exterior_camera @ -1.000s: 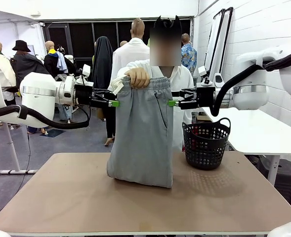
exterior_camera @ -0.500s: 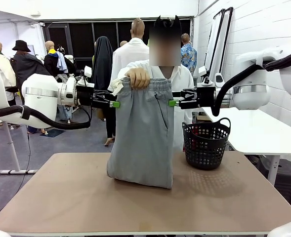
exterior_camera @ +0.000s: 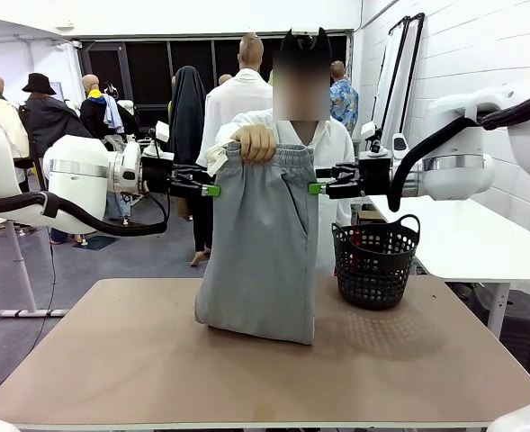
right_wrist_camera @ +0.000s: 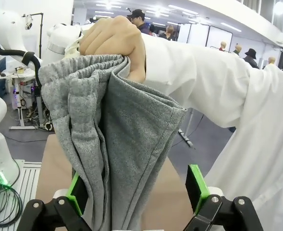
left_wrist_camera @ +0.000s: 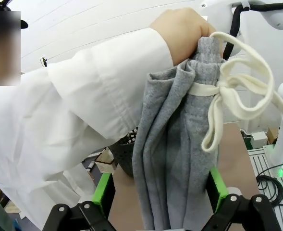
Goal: Fold the training pants.
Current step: Release the ends of the Training pants and then grab the overlapped ends.
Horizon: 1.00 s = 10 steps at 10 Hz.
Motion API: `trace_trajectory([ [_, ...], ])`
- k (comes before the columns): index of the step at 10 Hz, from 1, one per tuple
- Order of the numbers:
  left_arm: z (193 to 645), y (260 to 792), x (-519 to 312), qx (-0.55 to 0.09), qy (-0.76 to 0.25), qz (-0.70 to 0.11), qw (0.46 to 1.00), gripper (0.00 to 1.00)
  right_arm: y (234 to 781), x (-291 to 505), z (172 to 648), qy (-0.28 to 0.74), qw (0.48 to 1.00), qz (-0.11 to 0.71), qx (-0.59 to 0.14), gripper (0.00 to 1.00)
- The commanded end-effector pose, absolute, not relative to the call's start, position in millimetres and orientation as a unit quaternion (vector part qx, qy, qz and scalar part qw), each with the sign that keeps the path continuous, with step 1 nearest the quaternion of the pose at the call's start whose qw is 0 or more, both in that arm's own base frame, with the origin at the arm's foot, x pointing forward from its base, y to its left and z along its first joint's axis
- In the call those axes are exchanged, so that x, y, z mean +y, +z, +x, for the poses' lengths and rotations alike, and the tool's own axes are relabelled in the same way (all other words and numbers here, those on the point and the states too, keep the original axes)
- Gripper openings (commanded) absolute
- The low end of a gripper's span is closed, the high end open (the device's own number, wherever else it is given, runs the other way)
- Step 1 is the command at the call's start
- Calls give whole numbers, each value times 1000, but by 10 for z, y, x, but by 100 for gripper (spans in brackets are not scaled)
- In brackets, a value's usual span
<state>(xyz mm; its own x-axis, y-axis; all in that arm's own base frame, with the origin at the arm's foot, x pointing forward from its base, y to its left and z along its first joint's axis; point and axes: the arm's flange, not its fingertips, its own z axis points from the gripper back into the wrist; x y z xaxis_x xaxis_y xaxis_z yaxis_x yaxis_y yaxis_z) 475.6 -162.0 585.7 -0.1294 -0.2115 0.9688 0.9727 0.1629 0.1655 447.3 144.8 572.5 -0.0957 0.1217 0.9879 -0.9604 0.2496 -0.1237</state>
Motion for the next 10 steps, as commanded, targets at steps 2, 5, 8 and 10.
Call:
trace_trajectory([
  [2,4863,5844,-1696,-539,-543,-364,531,100,5693,1543,4477,469,560,392,-560,100],
  [5,4906,5816,-1775,-520,-547,-380,534,100,5645,1598,4511,476,552,427,-535,100],
  [8,4900,5793,-1803,-497,-553,-401,535,100,5566,1597,4498,484,546,469,-497,100],
  [10,4903,5800,-1825,-479,-566,-422,521,100,5515,1603,4495,492,548,478,-478,100],
])
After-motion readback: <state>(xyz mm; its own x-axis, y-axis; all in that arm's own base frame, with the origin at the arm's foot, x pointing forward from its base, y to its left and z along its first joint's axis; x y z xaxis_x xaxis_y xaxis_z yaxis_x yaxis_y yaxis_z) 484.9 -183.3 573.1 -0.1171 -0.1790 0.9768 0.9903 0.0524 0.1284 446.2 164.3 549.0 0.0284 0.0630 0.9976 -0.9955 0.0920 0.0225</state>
